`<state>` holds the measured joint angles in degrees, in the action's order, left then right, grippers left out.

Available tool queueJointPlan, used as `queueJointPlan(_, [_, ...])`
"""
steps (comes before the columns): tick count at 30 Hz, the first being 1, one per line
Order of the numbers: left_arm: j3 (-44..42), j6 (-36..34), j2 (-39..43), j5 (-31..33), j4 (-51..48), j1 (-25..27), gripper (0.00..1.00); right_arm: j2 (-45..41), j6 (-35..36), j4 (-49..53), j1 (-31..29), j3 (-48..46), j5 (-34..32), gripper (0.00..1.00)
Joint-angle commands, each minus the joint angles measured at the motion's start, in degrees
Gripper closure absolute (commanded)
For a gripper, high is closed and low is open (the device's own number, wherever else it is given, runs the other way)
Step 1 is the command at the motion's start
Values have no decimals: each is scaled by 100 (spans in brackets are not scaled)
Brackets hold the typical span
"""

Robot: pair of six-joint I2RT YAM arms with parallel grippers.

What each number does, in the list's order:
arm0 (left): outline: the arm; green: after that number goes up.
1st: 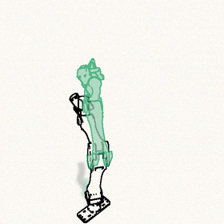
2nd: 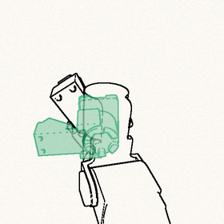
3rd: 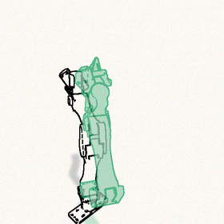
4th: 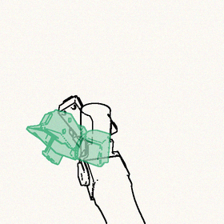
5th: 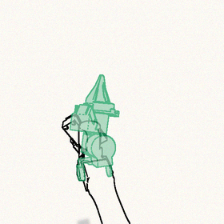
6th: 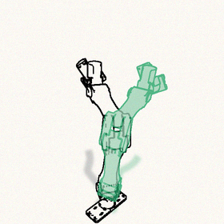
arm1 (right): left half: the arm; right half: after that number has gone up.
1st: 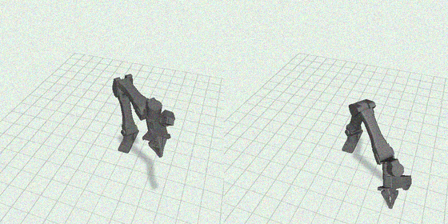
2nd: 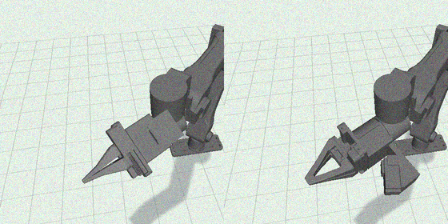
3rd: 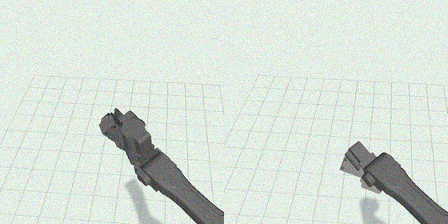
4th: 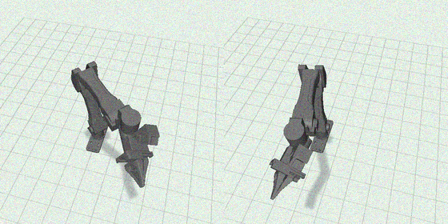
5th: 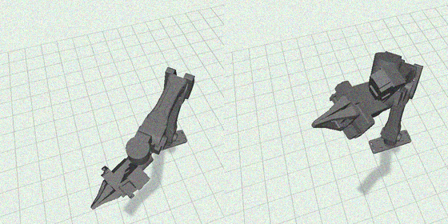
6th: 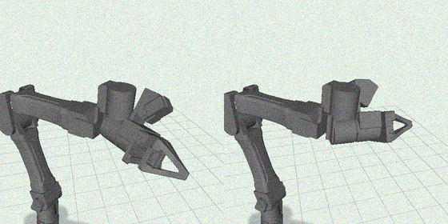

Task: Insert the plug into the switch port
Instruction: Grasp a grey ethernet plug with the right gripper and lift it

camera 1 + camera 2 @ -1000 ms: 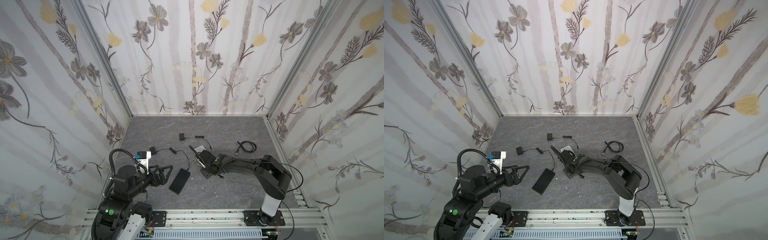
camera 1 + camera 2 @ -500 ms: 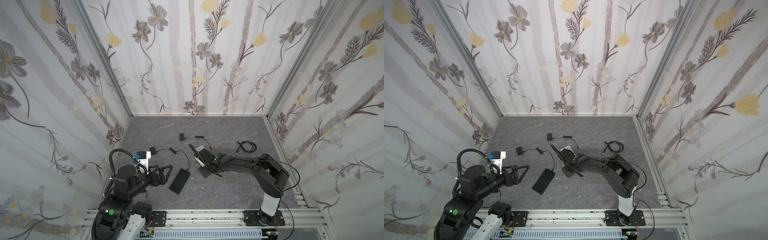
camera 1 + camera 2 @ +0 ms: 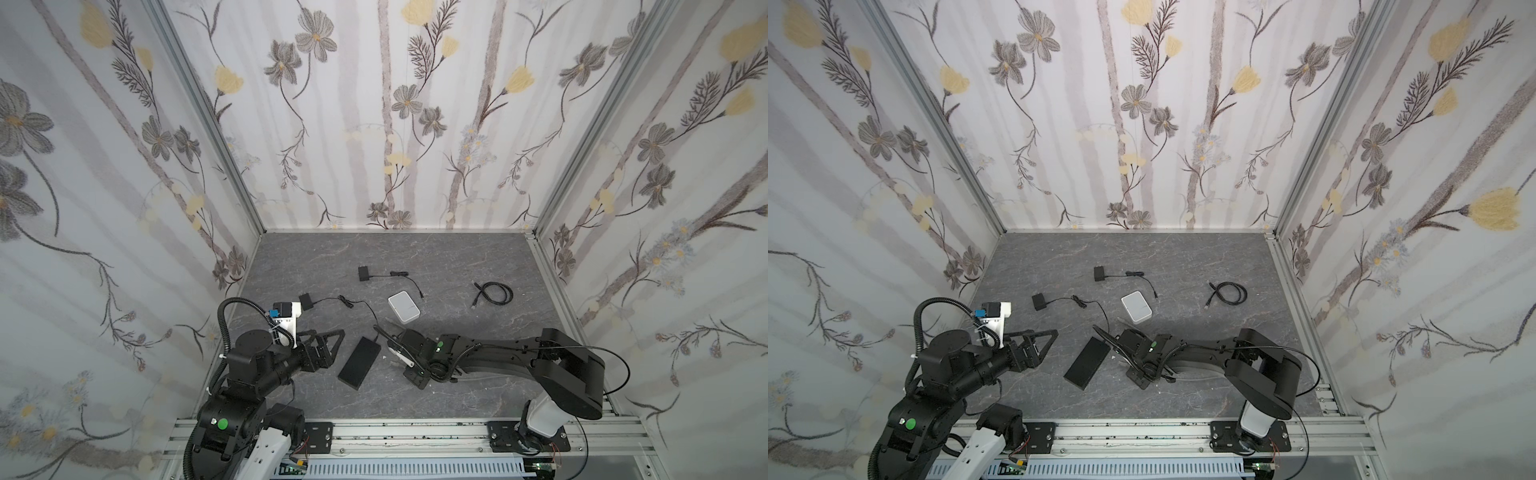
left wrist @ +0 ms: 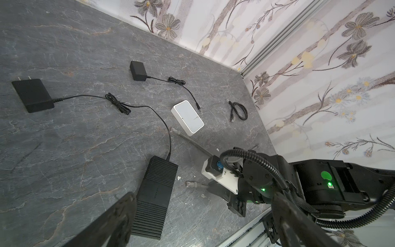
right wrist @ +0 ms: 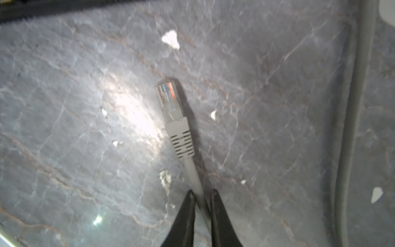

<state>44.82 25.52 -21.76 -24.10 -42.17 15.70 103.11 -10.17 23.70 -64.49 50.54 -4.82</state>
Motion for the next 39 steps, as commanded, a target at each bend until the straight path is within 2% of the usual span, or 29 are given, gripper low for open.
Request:
queueJointPlan(1, [16, 11, -46, 25, 91, -6, 0, -175, -328, -193, -156, -182, 170, 83])
queueJointPlan(5, [14, 11, -73, 23, 90, -10, 0, -235, -277, -464, -240, -374, 463, 79])
queueJointPlan(9, [18, 15, -97, 16, 82, -24, 0, -290, -37, -696, -239, -345, 776, 66])
queueJointPlan(14, [18, 16, -104, 45, 69, -24, 0, -145, 159, -648, -174, -117, 827, 62])
queueJointPlan(28, [3, 15, -70, 34, 101, -59, 0, 361, 1177, -340, 59, 283, 1104, 63])
queueJointPlan(39, [-4, 16, -72, 27, 109, -88, 0, 312, 1318, -244, 50, 123, 1026, 71])
